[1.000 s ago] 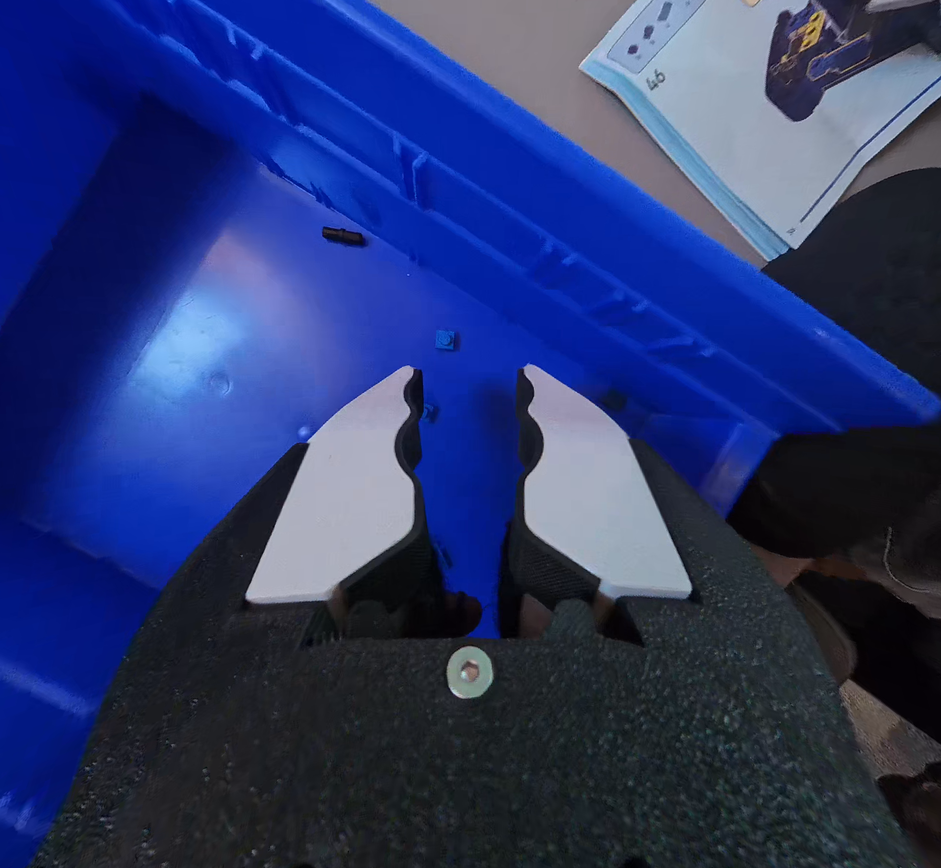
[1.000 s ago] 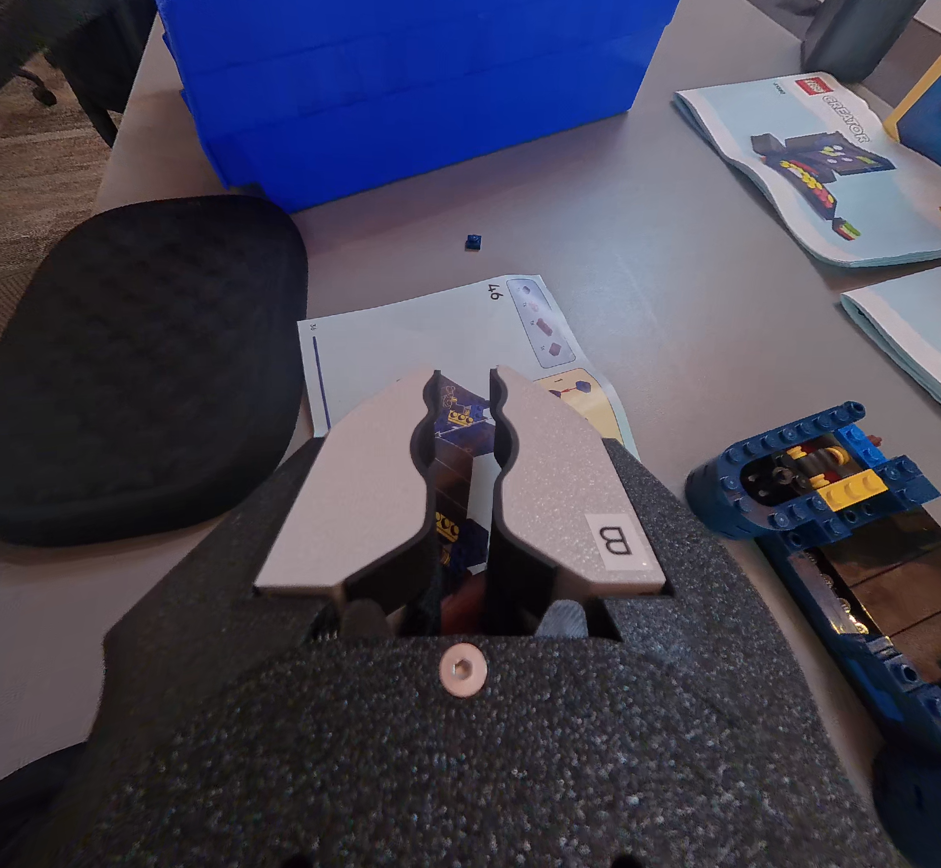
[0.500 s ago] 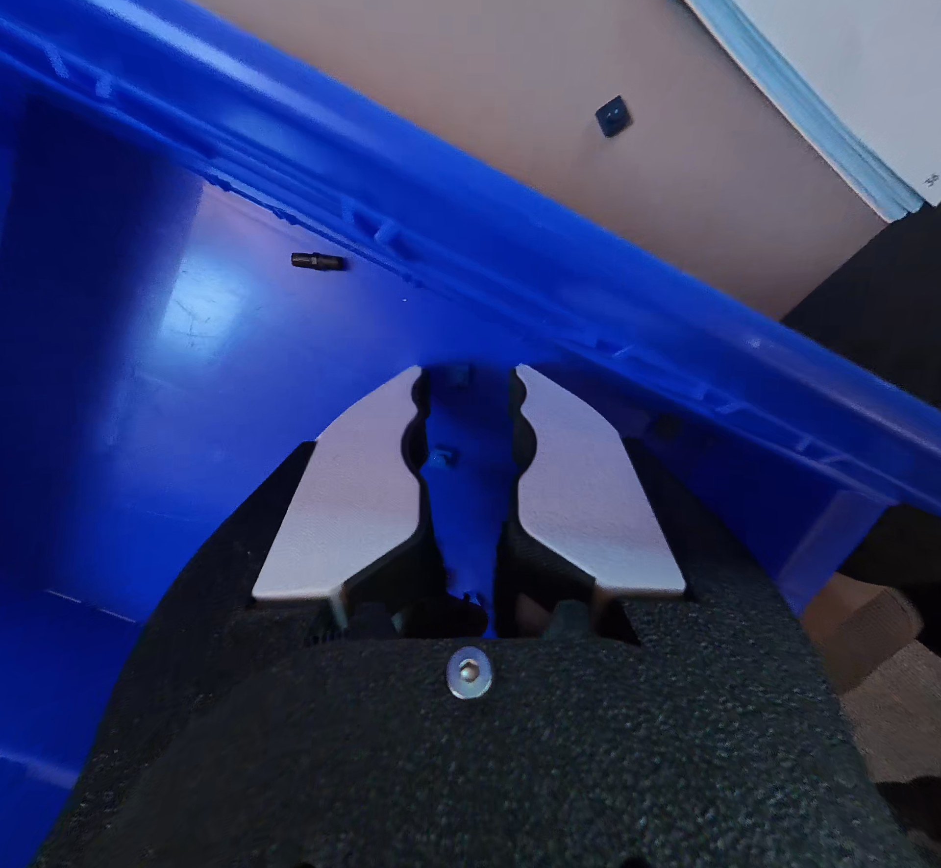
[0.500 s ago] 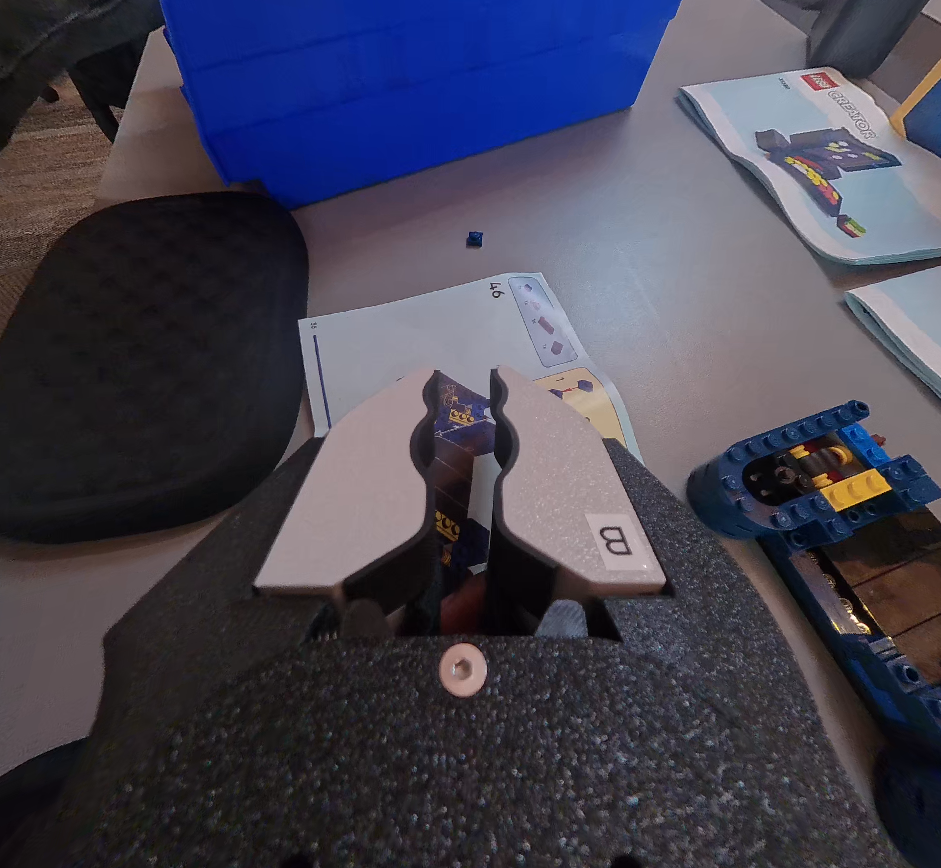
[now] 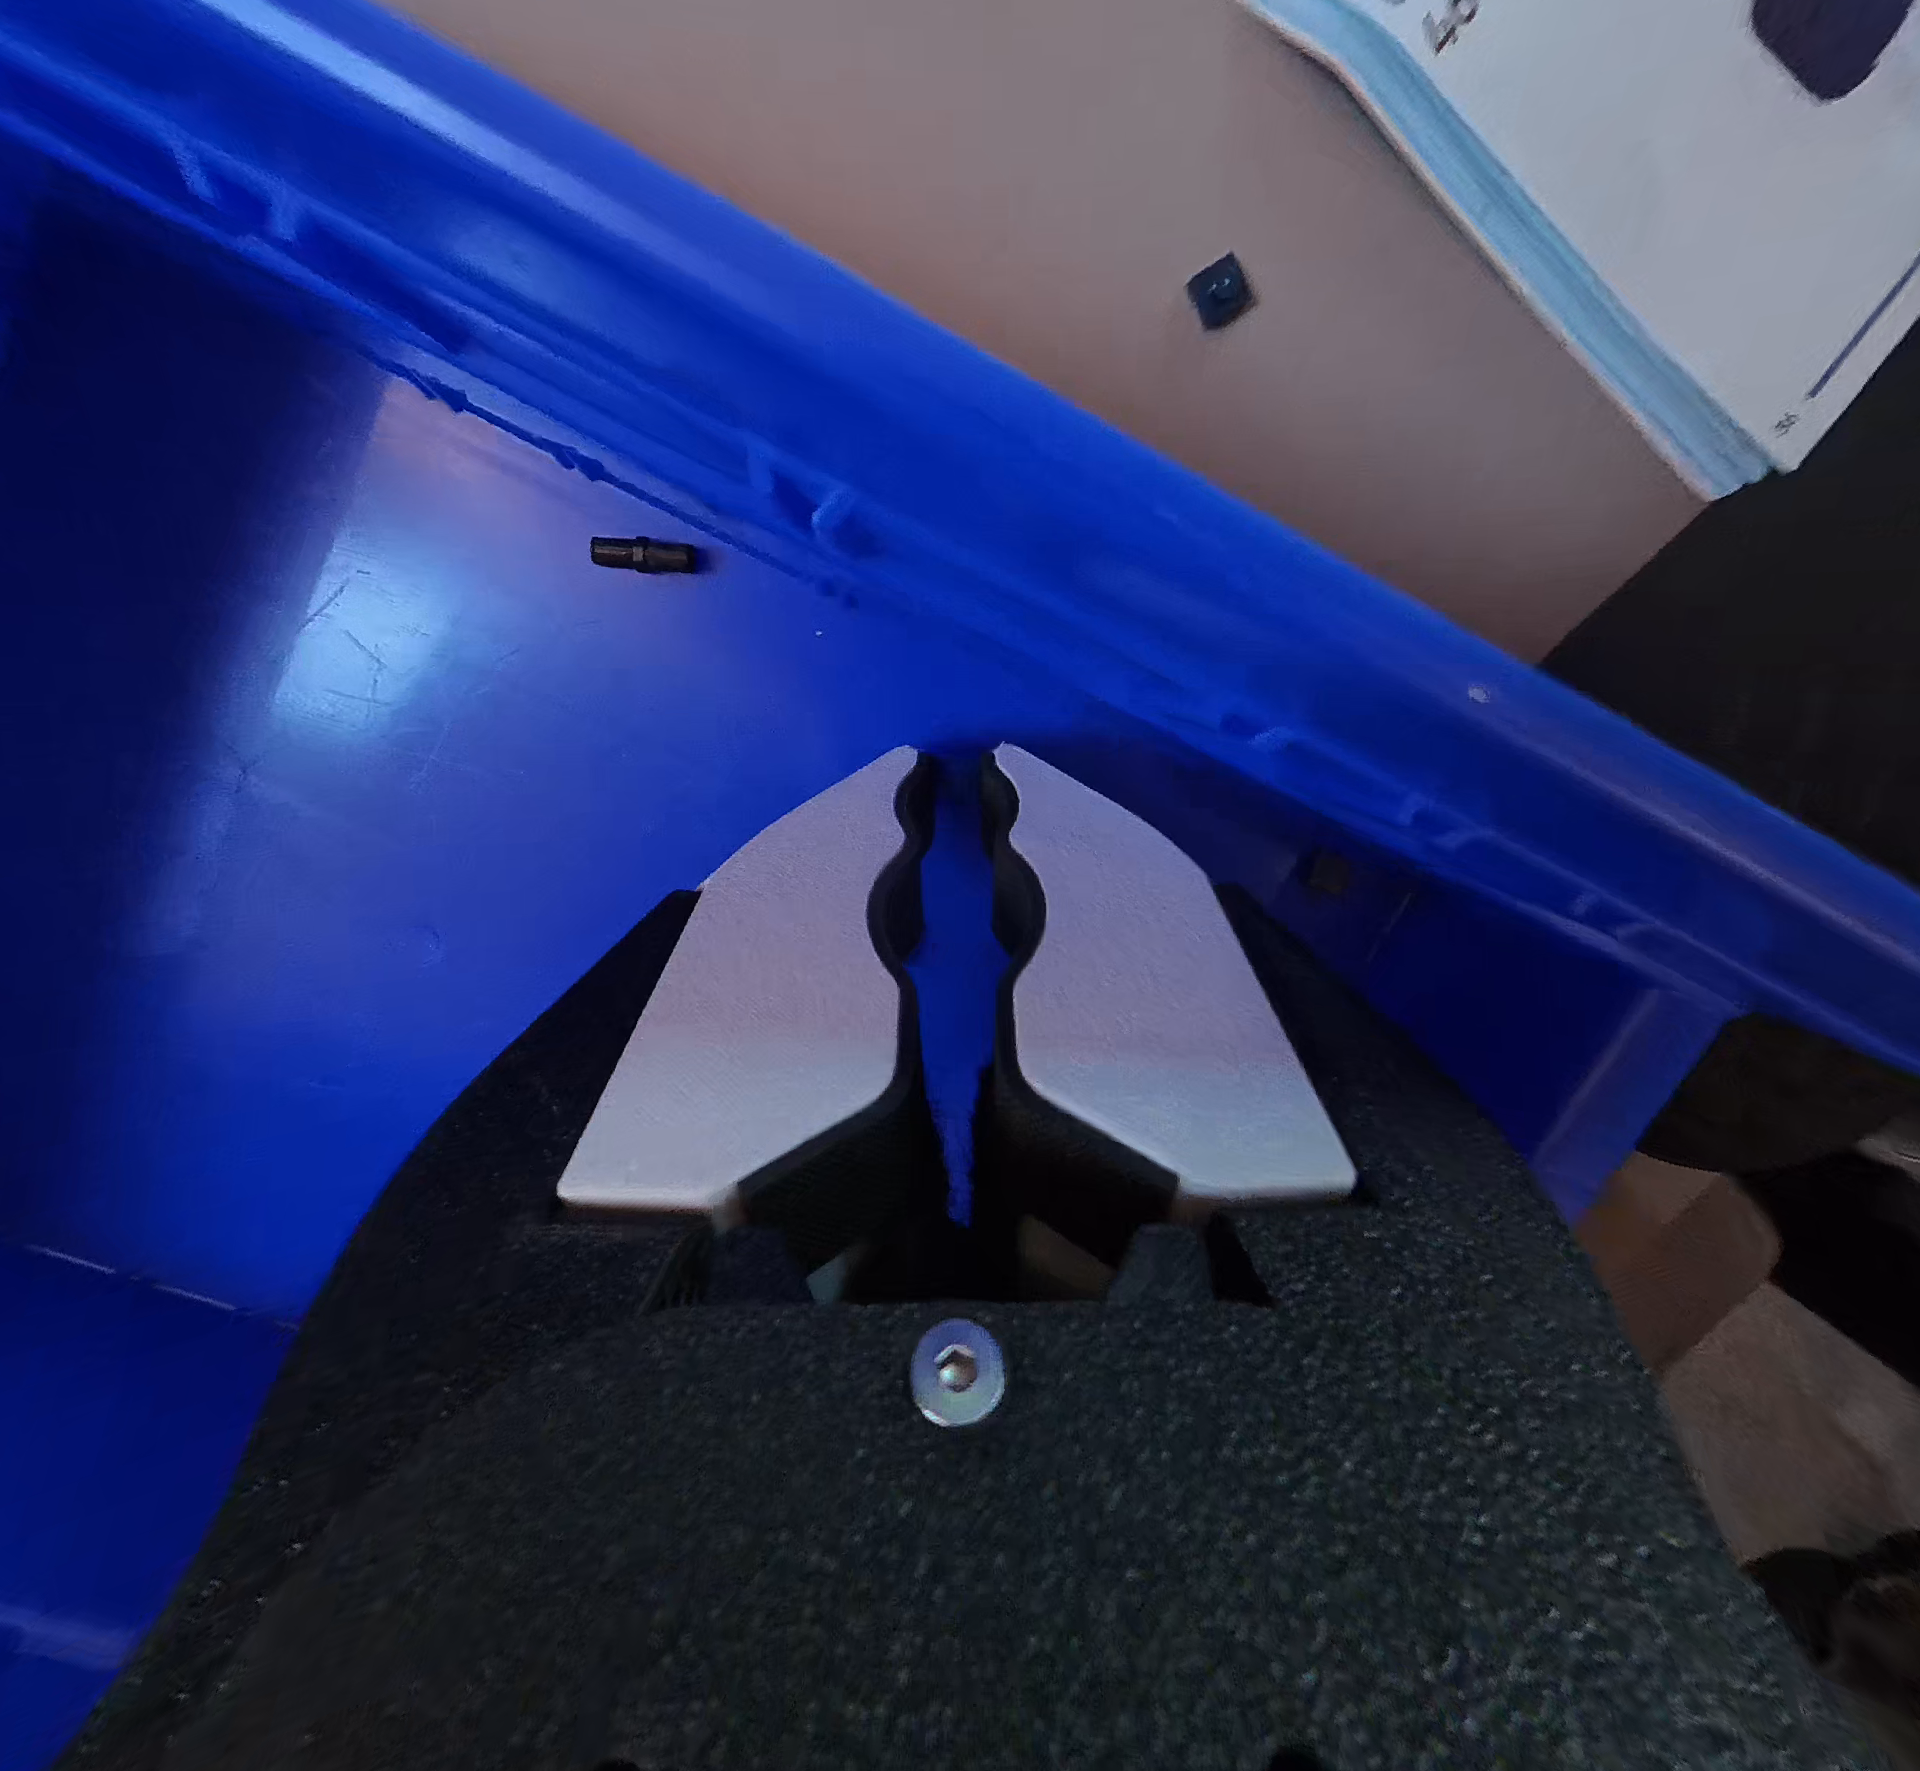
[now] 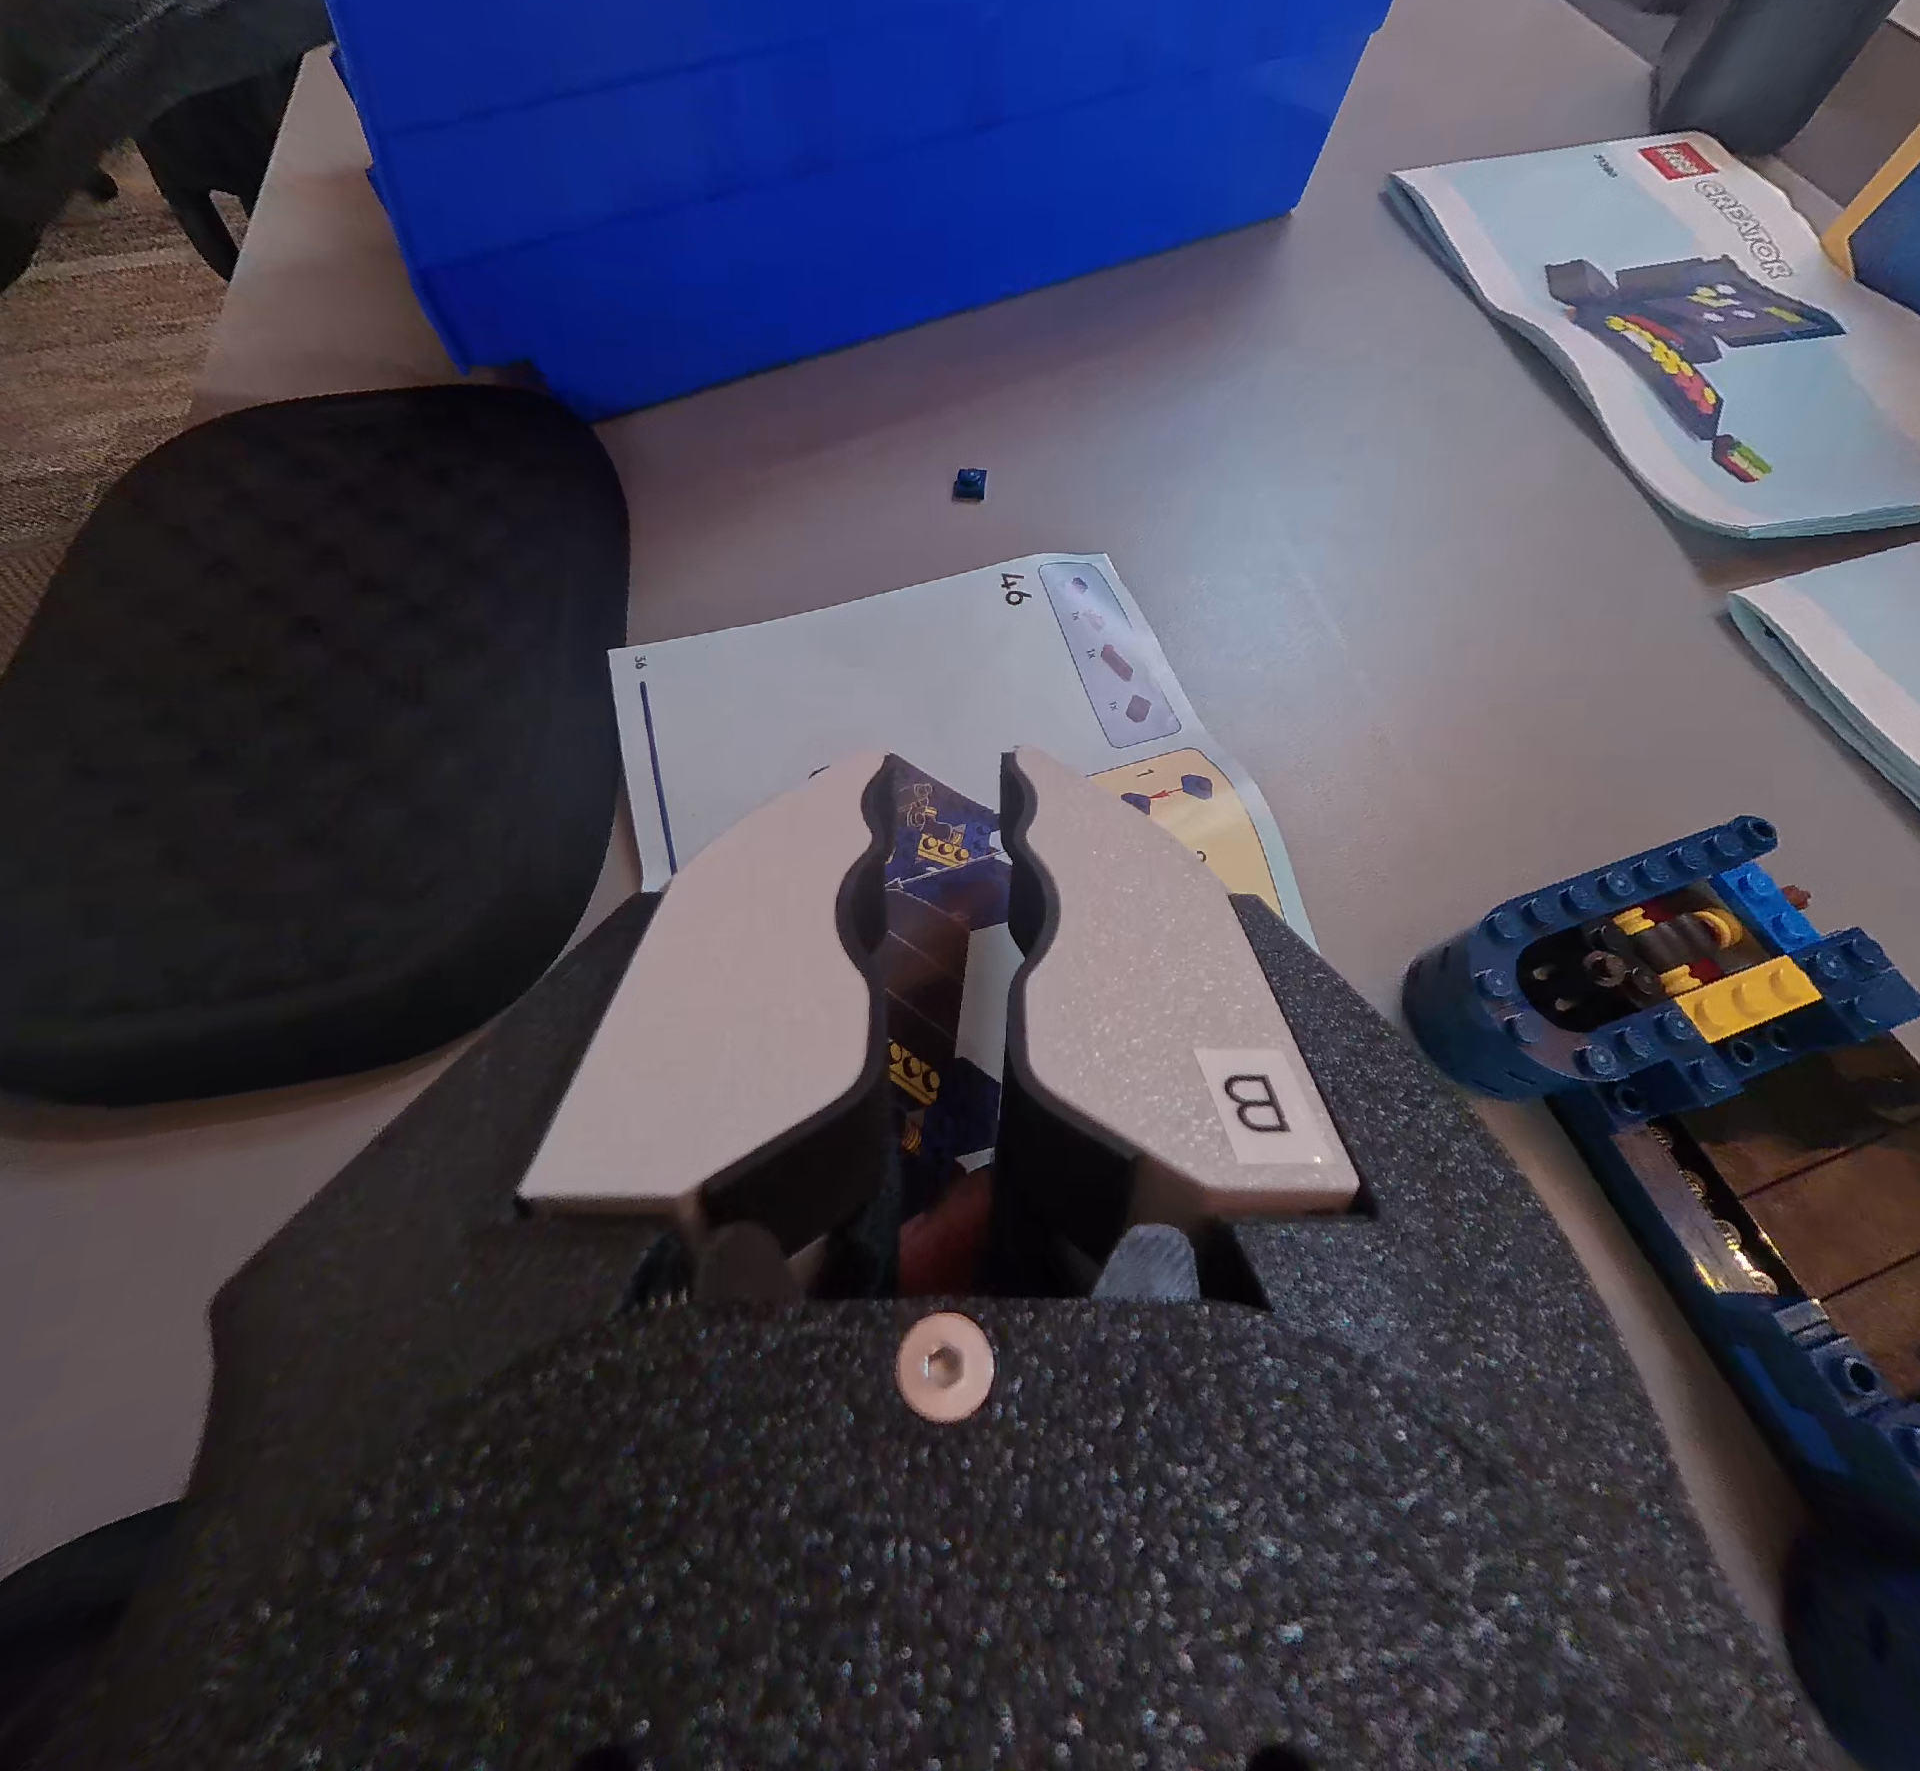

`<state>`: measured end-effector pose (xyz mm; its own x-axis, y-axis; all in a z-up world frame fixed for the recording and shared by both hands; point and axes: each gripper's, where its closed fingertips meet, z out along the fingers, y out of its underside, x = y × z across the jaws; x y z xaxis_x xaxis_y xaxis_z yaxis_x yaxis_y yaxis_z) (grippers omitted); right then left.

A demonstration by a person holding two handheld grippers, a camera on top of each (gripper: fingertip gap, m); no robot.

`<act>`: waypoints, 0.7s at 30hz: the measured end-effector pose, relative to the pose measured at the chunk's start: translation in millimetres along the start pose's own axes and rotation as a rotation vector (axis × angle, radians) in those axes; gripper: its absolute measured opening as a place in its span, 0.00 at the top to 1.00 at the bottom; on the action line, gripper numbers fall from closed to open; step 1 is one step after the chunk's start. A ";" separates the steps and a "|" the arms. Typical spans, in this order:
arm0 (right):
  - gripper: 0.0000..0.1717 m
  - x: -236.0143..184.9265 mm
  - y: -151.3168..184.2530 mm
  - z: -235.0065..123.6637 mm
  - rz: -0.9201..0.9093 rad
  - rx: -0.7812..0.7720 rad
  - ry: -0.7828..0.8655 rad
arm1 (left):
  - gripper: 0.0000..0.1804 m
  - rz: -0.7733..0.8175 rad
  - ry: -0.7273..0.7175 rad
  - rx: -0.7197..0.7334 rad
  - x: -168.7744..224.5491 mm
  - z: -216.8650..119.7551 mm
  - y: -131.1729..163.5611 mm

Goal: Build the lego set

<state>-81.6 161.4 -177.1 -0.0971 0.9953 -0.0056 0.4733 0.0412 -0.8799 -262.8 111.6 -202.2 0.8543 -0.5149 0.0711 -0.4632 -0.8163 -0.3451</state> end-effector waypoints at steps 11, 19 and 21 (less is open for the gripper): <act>0.89 -0.3 0.1 0.2 -0.004 -0.002 0.000 | 0.84 0.010 0.003 -0.034 -0.1 -5.0 11.4; 0.89 -0.6 0.5 0.3 -0.006 -0.005 -0.002 | 0.84 0.056 -0.053 -0.145 -2.7 0.8 15.7; 0.89 -0.8 0.8 0.3 -0.009 -0.007 -0.002 | 0.84 0.061 -0.048 -0.170 -2.7 0.9 15.9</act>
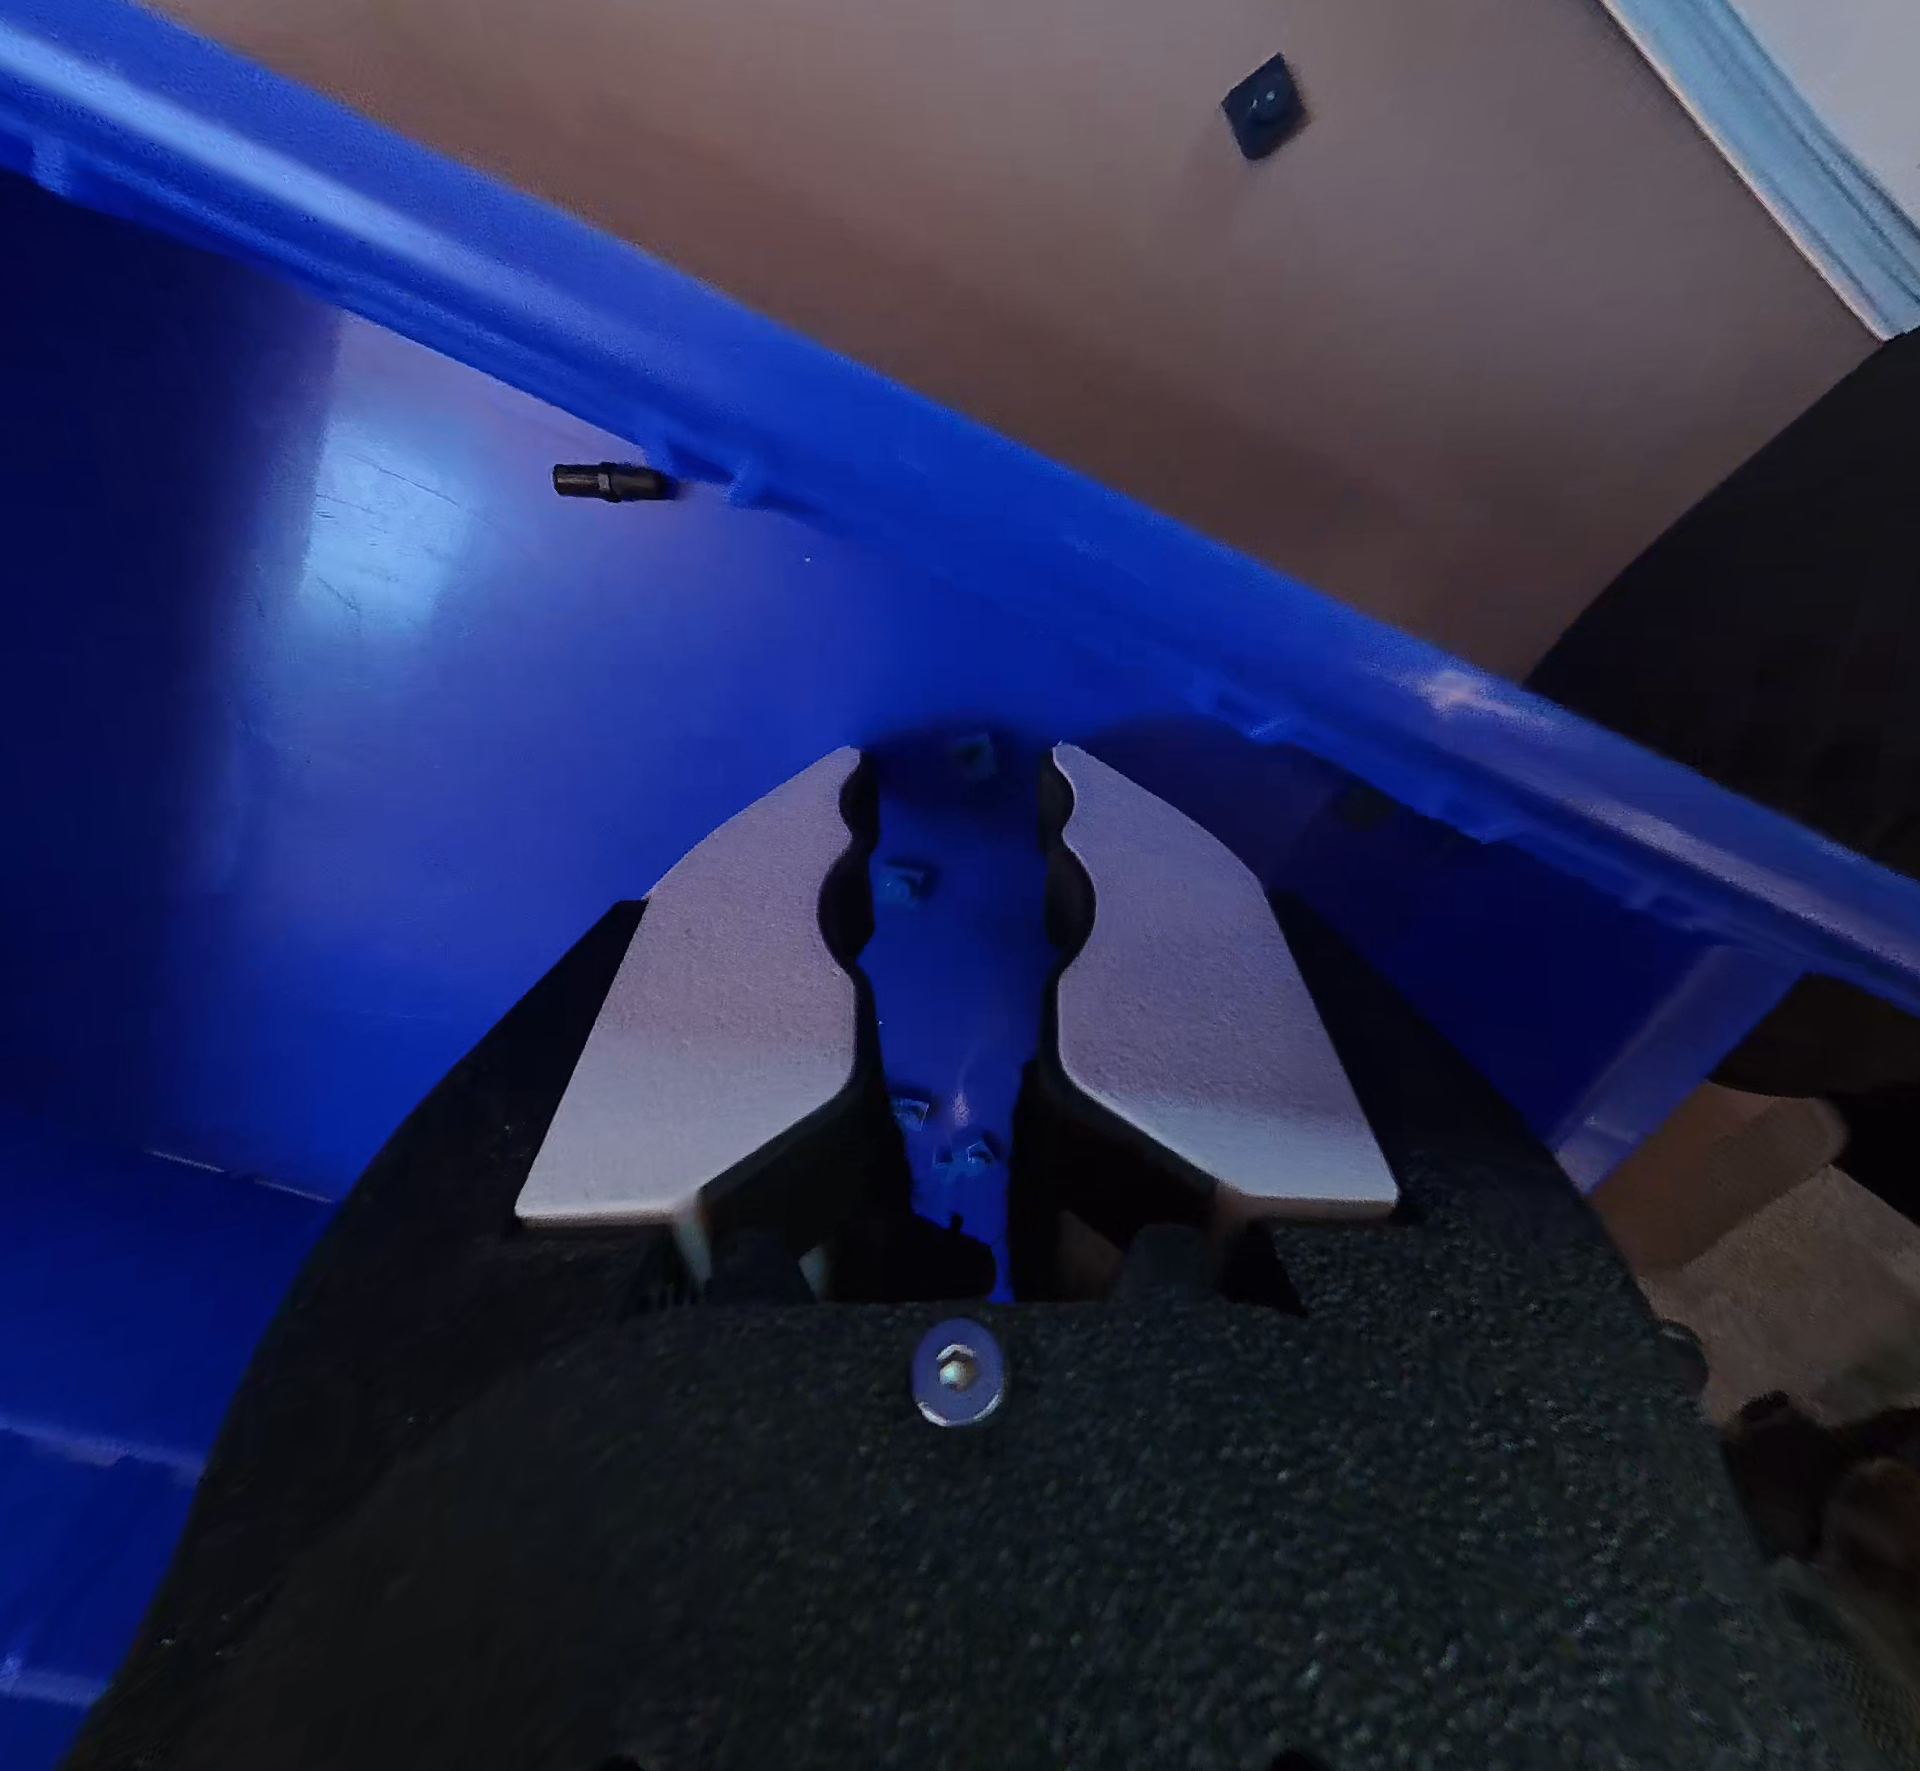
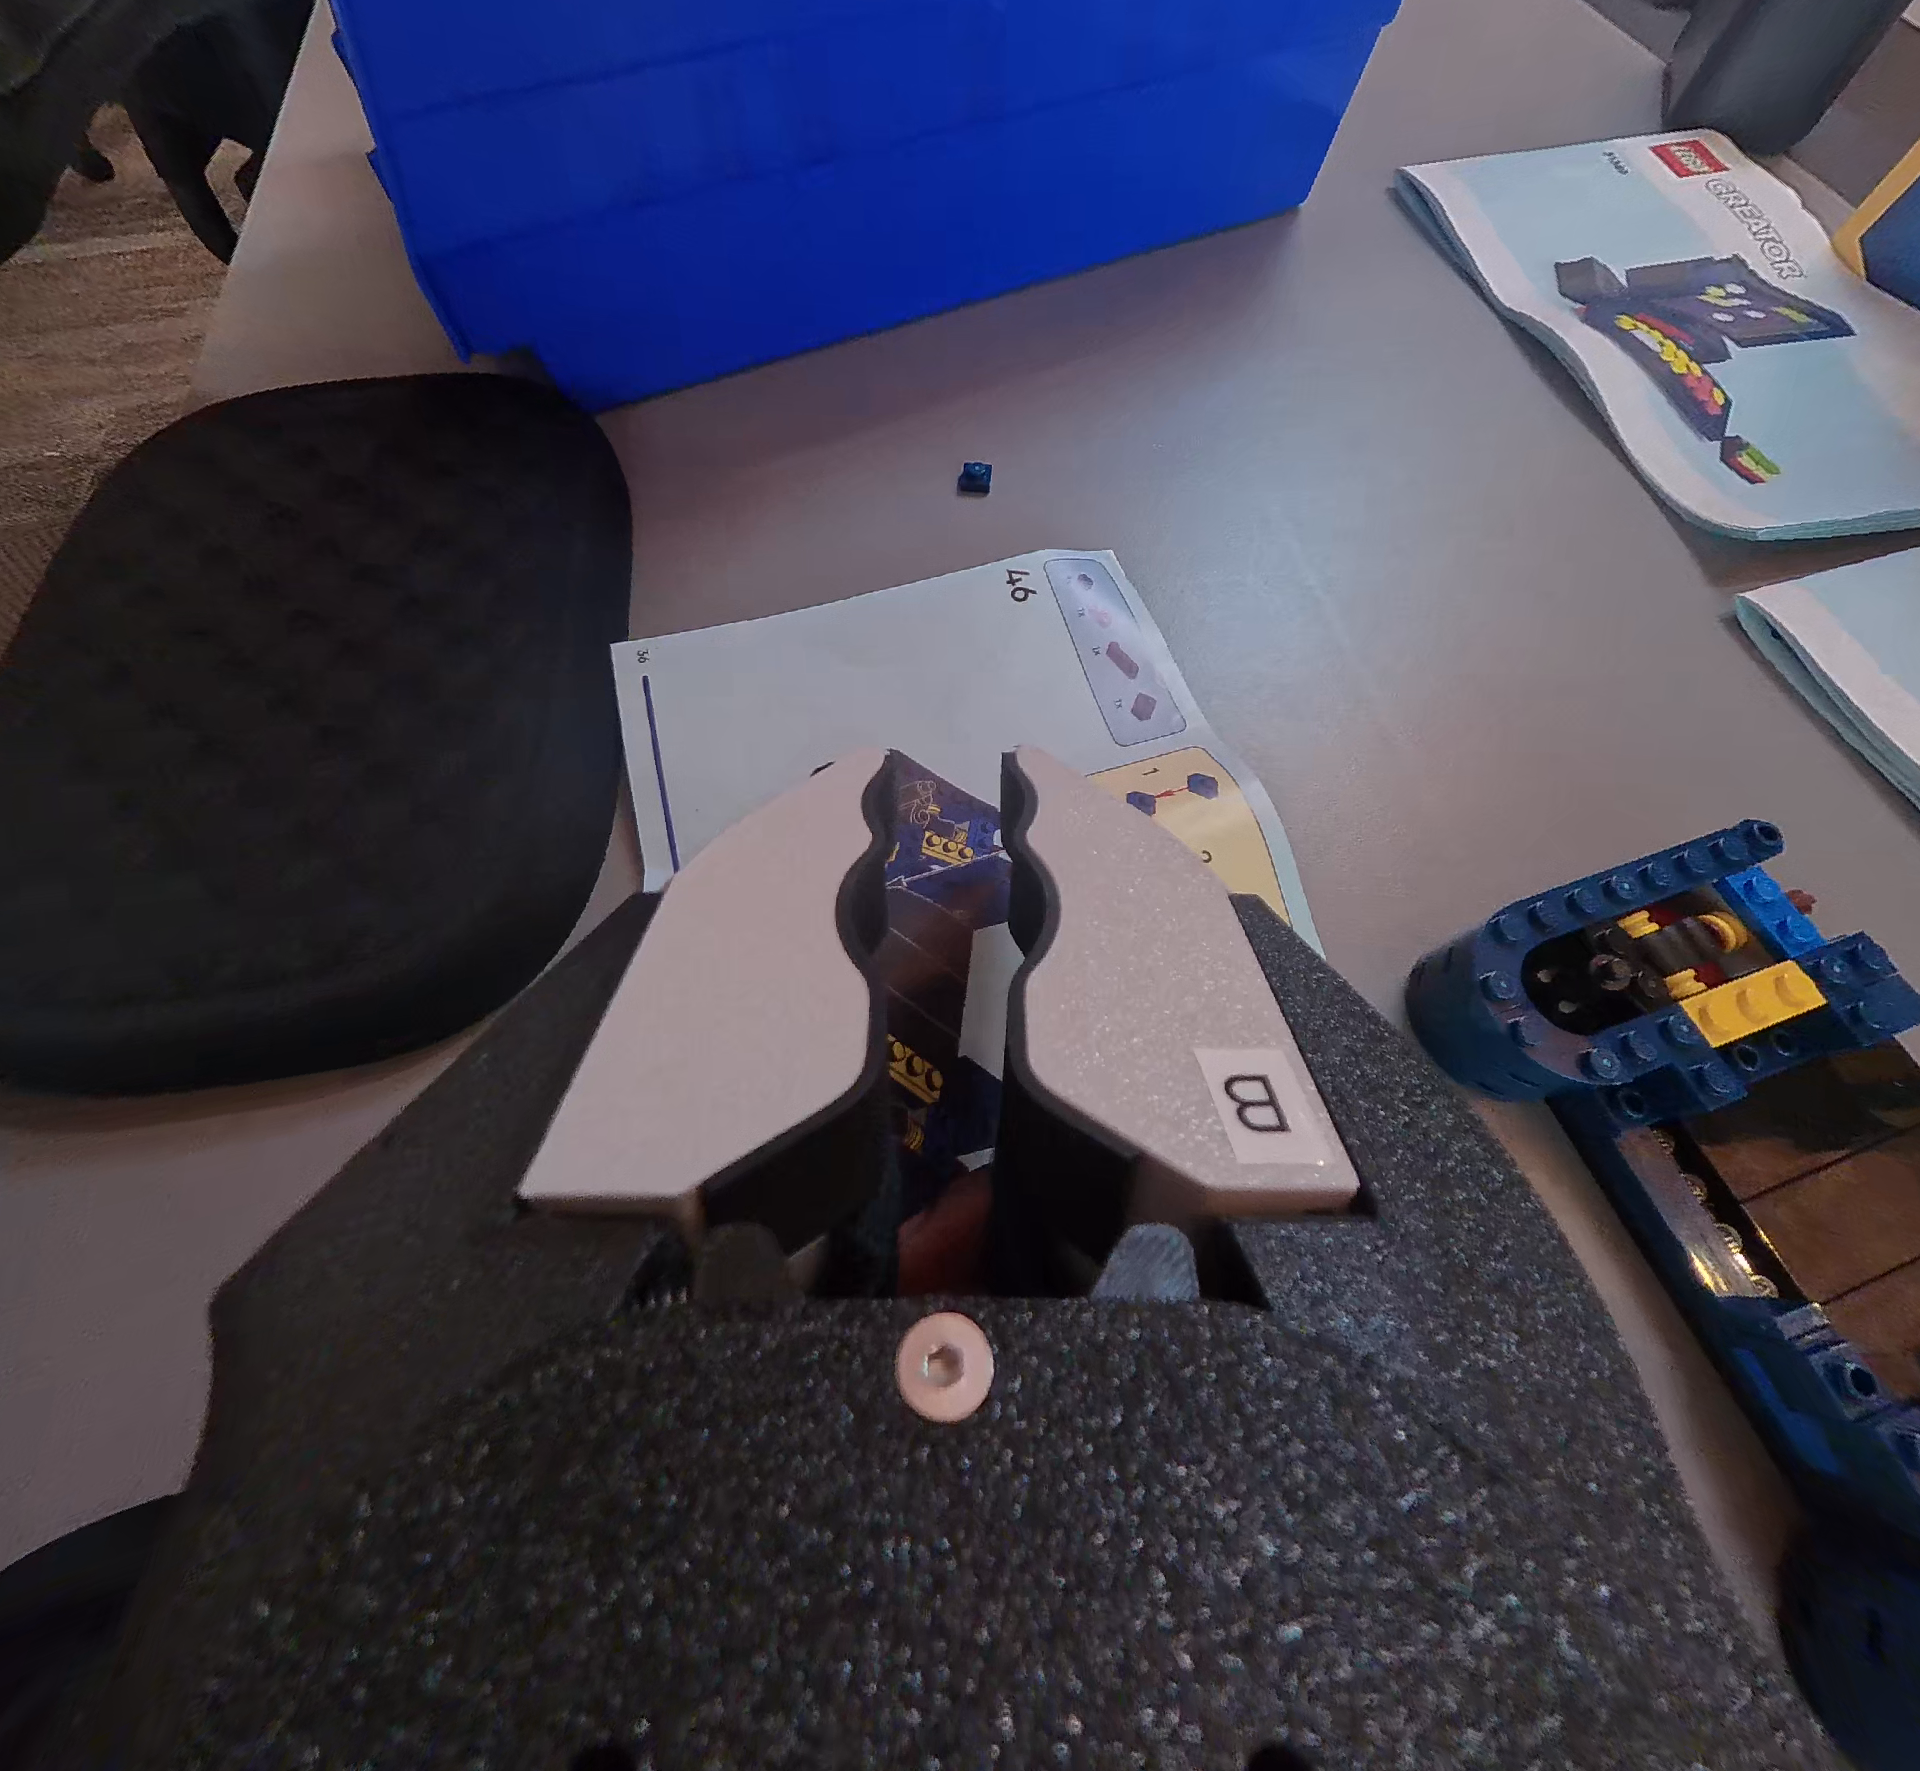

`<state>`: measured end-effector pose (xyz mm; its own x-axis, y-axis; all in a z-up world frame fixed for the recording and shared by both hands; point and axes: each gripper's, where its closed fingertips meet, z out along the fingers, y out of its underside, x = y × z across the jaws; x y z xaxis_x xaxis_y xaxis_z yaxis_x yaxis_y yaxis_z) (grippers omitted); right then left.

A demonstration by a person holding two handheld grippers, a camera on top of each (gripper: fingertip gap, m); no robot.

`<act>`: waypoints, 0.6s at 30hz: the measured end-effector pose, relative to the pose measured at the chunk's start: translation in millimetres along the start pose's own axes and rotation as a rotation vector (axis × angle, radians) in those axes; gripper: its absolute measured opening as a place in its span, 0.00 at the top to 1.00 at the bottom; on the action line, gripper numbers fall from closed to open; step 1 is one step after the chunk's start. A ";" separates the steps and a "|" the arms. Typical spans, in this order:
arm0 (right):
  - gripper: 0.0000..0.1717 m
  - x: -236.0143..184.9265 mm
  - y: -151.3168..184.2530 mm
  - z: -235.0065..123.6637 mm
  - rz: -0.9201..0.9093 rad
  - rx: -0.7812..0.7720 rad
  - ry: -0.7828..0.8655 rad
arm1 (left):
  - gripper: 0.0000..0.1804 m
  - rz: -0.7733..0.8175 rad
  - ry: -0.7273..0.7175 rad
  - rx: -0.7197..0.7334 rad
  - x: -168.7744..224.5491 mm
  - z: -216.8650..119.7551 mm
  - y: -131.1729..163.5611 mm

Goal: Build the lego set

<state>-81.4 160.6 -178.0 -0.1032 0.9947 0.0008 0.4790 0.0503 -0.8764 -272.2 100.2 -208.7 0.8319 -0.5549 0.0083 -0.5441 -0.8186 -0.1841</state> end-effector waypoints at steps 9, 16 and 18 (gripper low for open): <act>0.89 -0.6 0.8 0.3 -0.007 -0.006 -0.001 | 0.96 -0.019 0.022 0.026 -2.7 0.5 -0.7; 0.89 -0.5 1.1 0.5 -0.008 -0.007 -0.001 | 0.96 0.007 0.054 0.039 0.6 -0.1 -0.8; 0.89 -0.2 0.6 0.1 -0.004 -0.003 -0.001 | 0.96 0.002 0.073 0.067 3.7 -1.5 -1.4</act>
<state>-81.2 160.4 -178.5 -0.1060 0.9944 0.0041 0.4814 0.0549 -0.8748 -268.6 99.1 -207.0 0.8196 -0.5676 0.0788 -0.5351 -0.8072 -0.2492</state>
